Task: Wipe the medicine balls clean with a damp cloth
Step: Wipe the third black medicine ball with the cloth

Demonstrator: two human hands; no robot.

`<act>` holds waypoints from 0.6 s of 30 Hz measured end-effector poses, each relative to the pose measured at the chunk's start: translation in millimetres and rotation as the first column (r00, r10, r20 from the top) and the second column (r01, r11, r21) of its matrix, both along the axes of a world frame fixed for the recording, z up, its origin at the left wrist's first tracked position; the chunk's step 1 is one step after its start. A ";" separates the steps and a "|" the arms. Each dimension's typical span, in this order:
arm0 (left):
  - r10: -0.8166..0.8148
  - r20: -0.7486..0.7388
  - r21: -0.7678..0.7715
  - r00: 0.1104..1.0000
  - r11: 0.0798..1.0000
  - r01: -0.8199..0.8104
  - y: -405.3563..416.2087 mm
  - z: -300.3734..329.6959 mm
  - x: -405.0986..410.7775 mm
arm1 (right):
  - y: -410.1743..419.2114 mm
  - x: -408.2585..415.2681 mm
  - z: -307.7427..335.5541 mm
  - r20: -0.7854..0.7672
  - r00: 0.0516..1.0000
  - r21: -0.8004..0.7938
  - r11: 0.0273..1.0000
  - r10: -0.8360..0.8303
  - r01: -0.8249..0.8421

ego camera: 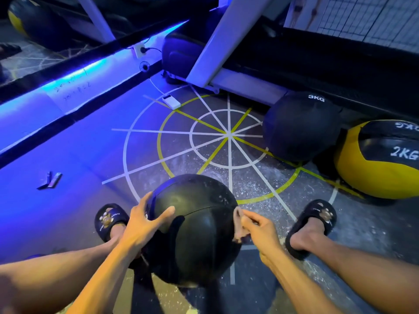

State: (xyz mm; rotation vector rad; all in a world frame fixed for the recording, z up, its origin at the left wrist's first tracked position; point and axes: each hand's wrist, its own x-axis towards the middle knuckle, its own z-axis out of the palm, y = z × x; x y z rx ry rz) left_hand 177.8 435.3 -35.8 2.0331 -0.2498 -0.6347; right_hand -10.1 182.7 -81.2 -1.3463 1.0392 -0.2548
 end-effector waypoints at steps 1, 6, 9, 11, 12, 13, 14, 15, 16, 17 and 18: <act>-0.033 0.051 0.043 0.998 0.999 0.031 -2.7 2.8 1.0 | 5.7 0.3 1.1 0.007 1.000 -0.029 0.999 0.025 -0.025; -0.205 0.250 0.233 0.946 0.961 0.146 -10.4 -5.4 -2.2 | 27.7 0.1 -4.5 -0.064 0.997 -0.157 0.986 0.046 -0.056; -0.203 0.247 0.236 0.947 0.961 0.145 -12.6 -5.4 -7.4 | 50.3 4.3 8.4 -0.005 1.000 -0.312 0.950 0.007 -0.008; -0.212 0.251 0.257 0.944 0.955 0.146 -14.3 -4.5 -9.1 | 68.3 13.6 23.5 0.060 0.991 -0.517 0.853 0.120 -0.072; -0.215 0.251 0.261 0.944 0.954 0.148 -14.8 -5.2 -10.0 | 75.4 17.7 29.2 0.092 0.971 -0.629 0.769 0.221 -0.115; -0.215 0.253 0.264 0.943 0.953 0.146 -14.5 -7.1 -10.3 | 79.6 22.2 31.1 0.102 0.933 -0.729 0.664 0.345 -0.166; -0.215 0.258 0.269 0.942 0.952 0.144 -14.2 -7.4 -10.8 | 76.6 26.0 28.2 0.080 0.891 -0.804 0.558 0.447 -0.207; -0.217 0.263 0.274 0.940 0.951 0.143 -14.3 -7.9 -11.4 | 65.6 30.7 21.5 0.047 0.878 -0.828 0.510 0.476 -0.232; -0.219 0.263 0.285 0.939 0.948 0.142 -14.9 -8.5 -13.1 | 52.4 33.8 14.5 0.018 0.905 -0.808 0.540 0.425 -0.237; -0.221 0.264 0.293 0.939 0.946 0.140 -16.0 -9.2 -14.8 | 39.0 37.2 10.7 -0.009 0.951 -0.745 0.633 0.309 -0.213; -0.226 0.267 0.304 0.937 0.942 0.141 -17.7 -9.5 -16.4 | 27.2 41.3 9.2 -0.050 0.985 -0.648 0.745 0.167 -0.159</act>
